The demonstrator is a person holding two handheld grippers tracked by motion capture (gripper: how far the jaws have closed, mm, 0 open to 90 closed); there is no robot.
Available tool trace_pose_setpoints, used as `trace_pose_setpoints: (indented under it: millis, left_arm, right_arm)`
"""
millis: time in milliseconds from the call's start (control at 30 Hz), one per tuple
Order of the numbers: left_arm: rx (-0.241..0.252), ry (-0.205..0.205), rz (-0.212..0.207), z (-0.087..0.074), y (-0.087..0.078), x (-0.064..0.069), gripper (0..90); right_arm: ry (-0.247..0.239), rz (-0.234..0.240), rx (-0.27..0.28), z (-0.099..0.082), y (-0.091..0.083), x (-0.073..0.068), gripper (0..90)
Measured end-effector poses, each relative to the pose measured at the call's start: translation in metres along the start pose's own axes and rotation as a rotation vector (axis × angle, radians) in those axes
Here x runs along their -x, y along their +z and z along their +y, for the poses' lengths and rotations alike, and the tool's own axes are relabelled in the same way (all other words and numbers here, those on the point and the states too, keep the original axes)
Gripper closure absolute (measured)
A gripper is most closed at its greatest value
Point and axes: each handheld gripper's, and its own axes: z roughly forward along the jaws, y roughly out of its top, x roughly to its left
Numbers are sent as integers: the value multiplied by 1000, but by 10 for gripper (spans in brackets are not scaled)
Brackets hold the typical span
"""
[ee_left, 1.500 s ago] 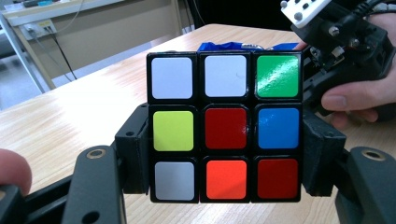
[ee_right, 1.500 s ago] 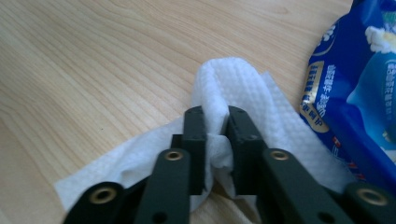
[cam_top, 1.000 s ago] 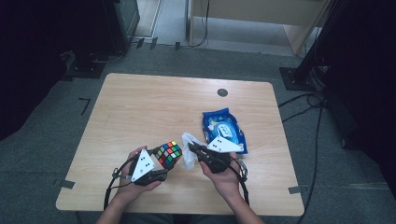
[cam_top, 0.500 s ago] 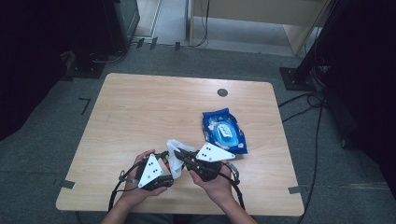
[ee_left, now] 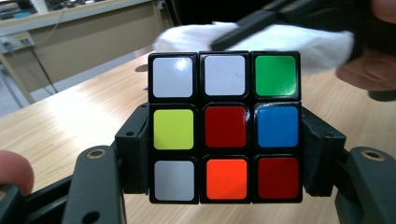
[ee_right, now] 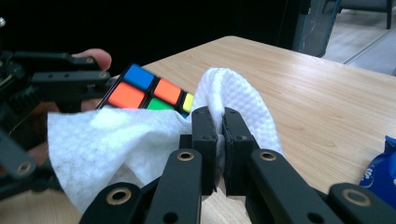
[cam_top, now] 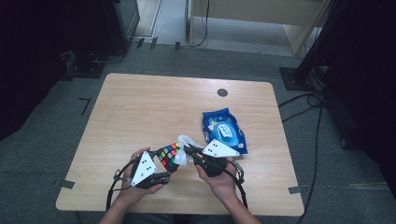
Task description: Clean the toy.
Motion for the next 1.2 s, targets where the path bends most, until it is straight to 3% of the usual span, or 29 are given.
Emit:
trace_pose_setpoints:
  millis: [167,200,233,267,367,433,567,600,733,967,1200]
  left_arm:
    - [0,-22,39,-1,-4,-9,342]
    - [5,-32,42,-1,-5,-11,342]
    - [11,-38,44,-1,-6,-13,342]
    - [20,-50,49,-1,-9,-17,342]
    - [13,-45,58,-2,-10,-18,342]
    - [4,-41,58,-3,-9,-19,342]
    - [-8,-32,49,-5,-5,-16,342]
    - [-12,-23,37,-5,-2,-12,342]
    - [-12,-9,7,-3,1,-4,342]
    - [1,10,-32,1,3,6,341]
    - [3,25,-53,1,4,11,342]
  right_arm:
    - [-30,-5,-15,0,0,-5,869]
    - [-51,-22,-48,-1,2,-5,868]
    - [-51,-22,-48,-1,2,-5,868]
    - [-82,-77,-106,-5,7,-2,868]
    - [-71,-91,-115,-8,8,2,868]
    - [-42,-63,-77,-5,3,2,867]
    - [-54,-22,-16,7,-6,-5,865]
    - [-44,32,36,17,-13,-12,864]
    - [-48,104,82,25,-18,-23,863]
    - [-96,109,55,18,-8,-30,862]
    - [-87,93,64,16,-5,-28,853]
